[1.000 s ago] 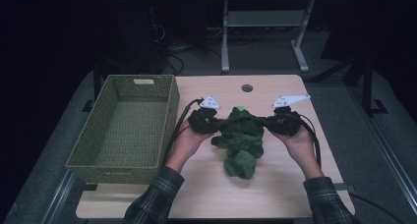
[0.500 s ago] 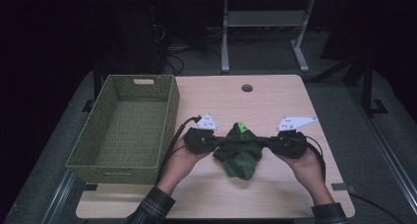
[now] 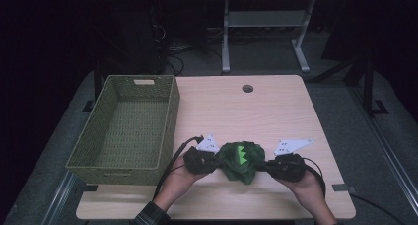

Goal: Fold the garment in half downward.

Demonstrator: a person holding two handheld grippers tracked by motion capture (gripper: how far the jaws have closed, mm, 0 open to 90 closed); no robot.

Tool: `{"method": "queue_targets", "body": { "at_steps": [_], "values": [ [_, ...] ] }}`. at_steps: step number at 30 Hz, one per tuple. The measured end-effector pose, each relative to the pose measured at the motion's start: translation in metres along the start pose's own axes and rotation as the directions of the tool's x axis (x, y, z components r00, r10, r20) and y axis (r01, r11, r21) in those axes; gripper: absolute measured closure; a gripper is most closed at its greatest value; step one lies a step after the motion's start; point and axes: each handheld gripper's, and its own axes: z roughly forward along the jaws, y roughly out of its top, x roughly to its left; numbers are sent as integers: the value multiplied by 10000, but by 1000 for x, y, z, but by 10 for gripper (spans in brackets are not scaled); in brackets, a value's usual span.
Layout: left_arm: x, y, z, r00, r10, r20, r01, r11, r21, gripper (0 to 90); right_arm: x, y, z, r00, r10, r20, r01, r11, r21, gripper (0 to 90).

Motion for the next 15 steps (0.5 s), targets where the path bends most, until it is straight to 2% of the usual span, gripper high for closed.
{"method": "queue_targets", "body": {
  "at_steps": [4,5,9,15],
  "values": [
    [-5,-8,9,9995,143,287,-152,9993,341,868,4,-12,9,10000,-3,-62,7,9982,593,886],
    [-6,-9,12,9993,136,341,-152,9988,456,868,4,-12,9,10000,-3,-62,7,9982,593,886],
    [-8,-15,24,9981,231,577,-277,9963,814,873,4,-22,19,10000,20,-1,-20,9932,1167,886],
    [-10,-19,34,9976,271,643,-333,9946,986,876,4,-27,29,9998,-172,73,157,9859,1664,886]
  ]
}}
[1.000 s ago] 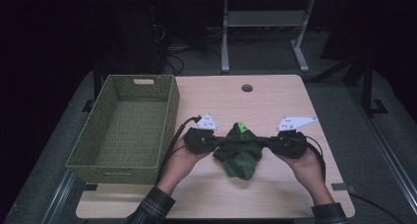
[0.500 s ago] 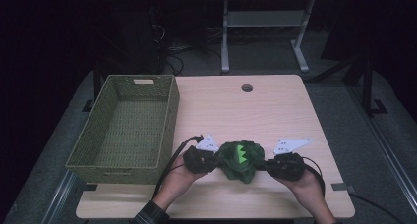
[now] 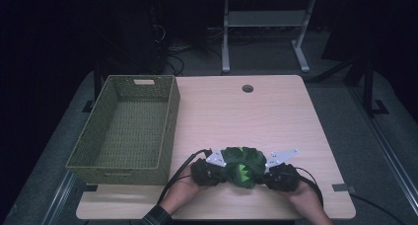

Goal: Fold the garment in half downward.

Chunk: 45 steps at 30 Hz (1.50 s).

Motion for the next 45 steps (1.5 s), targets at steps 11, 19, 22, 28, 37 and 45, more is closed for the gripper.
{"method": "queue_targets", "body": {
  "at_steps": [11,19,22,28,37,45],
  "values": [
    [13,2,0,9991,-75,-412,72,9999,-88,862,0,1,6,10000,88,22,-87,9999,-108,867],
    [1,3,-27,9992,-234,-339,210,9973,-698,632,6,1,-22,9998,206,-71,-213,9938,-1092,638],
    [-5,3,-39,9993,-236,-290,211,9961,-857,614,8,-3,-31,9996,260,100,-245,9909,-1322,619],
    [-14,6,-58,9998,-216,28,218,9926,-1195,575,10,-2,-48,9996,170,243,-123,9836,-1799,679],
    [-4,15,-56,9991,-412,-112,393,9903,-1334,772,5,17,-46,9988,-200,453,273,9854,-1679,837],
    [11,17,-18,9985,-354,-427,337,9986,-397,897,-8,17,-17,9994,-59,347,85,9971,-752,899]
  ]
}}
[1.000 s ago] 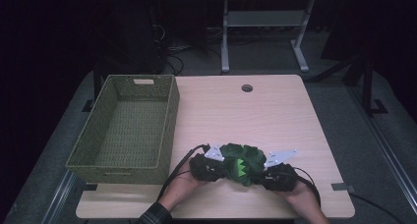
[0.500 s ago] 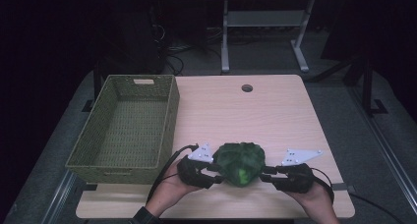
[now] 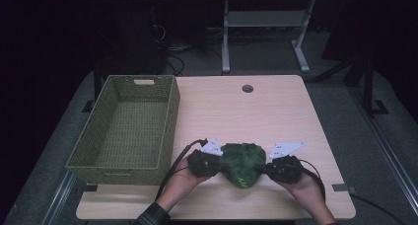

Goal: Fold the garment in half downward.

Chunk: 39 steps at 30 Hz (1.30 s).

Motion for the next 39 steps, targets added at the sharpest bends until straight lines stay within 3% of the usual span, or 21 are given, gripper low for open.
{"method": "queue_targets", "body": {
  "at_steps": [3,5,10,17,21,23,26,31,33,36,39],
  "values": [
    [5,-3,15,9997,-229,-68,232,9990,388,897,-2,-4,11,10000,-56,62,53,9989,476,899],
    [6,-2,20,9993,-366,-90,368,9989,294,897,-3,-6,15,10000,4,-4,-4,9987,500,900],
    [9,-1,26,9993,-31,-378,54,9981,615,898,-6,-11,23,9999,122,-8,-121,9958,911,900],
    [12,-2,24,9990,-134,-417,156,9985,517,897,-5,-13,20,9999,98,98,-106,9968,797,900],
    [12,-2,17,9991,-236,-354,248,9991,354,895,-8,-15,10,9997,194,147,-200,9988,447,900],
    [10,-3,10,9985,-480,-264,484,9988,126,882,-12,-17,3,9991,335,261,-342,9991,261,900],
    [8,-4,1,9989,-416,-204,418,9991,106,843,-22,-19,-11,9959,760,498,-756,9971,-110,900],
    [-1,-7,-17,9990,-433,-53,433,9990,-108,798,-36,-15,-22,9923,892,859,-853,9952,-487,900],
    [-7,-9,-22,9992,-401,24,402,9991,-142,801,-41,-12,-26,9903,976,992,-909,9934,-699,900],
    [-19,-11,-28,9998,-195,72,196,9996,-206,876,-51,-3,-30,9900,996,1001,-894,9907,-1025,900],
    [-26,-12,-28,9990,-316,317,326,9990,-301,898,-59,9,-27,9899,1091,909,-979,9879,-1201,900]
  ]
}}
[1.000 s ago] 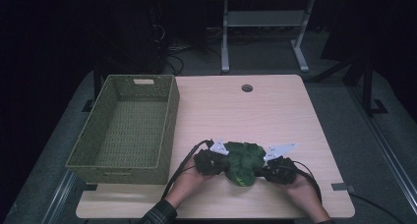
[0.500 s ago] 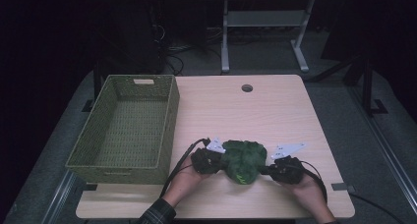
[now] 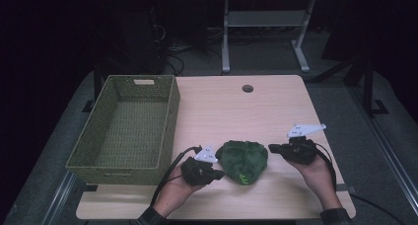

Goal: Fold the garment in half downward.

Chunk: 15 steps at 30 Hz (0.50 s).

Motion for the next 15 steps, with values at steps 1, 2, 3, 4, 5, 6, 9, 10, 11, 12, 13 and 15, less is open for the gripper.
{"method": "queue_targets", "body": {
  "at_steps": [1,2,3,4,5,6,9,10,11,12,13,15],
  "values": [
    [-2,-1,1,10000,-12,67,12,10000,-17,897,-2,3,2,10000,-27,-39,27,10000,7,900],
    [-4,-2,2,9999,-52,164,52,10000,-10,898,-3,6,6,10000,-70,-52,69,10000,-13,900],
    [-5,-3,4,9997,-66,249,66,10000,-4,897,-4,10,9,9999,-36,-100,36,10000,-22,900],
    [-6,-3,5,9996,-32,272,32,10000,5,897,-6,14,13,9999,-9,-157,8,10000,-78,900],
    [-7,-3,7,9995,-40,308,39,10000,54,897,-7,17,17,9998,-15,-217,15,10000,-10,900],
    [-7,-2,9,9994,-36,353,35,10000,34,897,-8,21,22,9998,-62,-201,64,10000,62,900],
    [-10,1,16,9988,-15,482,15,10000,-1,897,-9,33,36,9993,-42,-366,48,9999,155,900],
    [-11,2,20,9986,97,529,-99,9999,39,897,-9,36,39,9993,-120,-361,127,9998,171,900],
    [-11,3,23,9984,104,555,-109,9999,91,897,-9,40,43,9992,-141,-384,147,9998,157,900],
    [-13,4,28,9979,115,634,-125,9998,152,897,-9,43,46,9988,-50,-496,62,9997,244,900],
    [-13,5,30,9976,106,685,-116,9998,147,897,-9,47,51,9987,-232,-450,246,9992,315,900],
    [-16,8,39,9965,89,830,-98,9999,102,897,-9,52,57,9981,-363,-504,379,9988,301,900]
  ]
}}
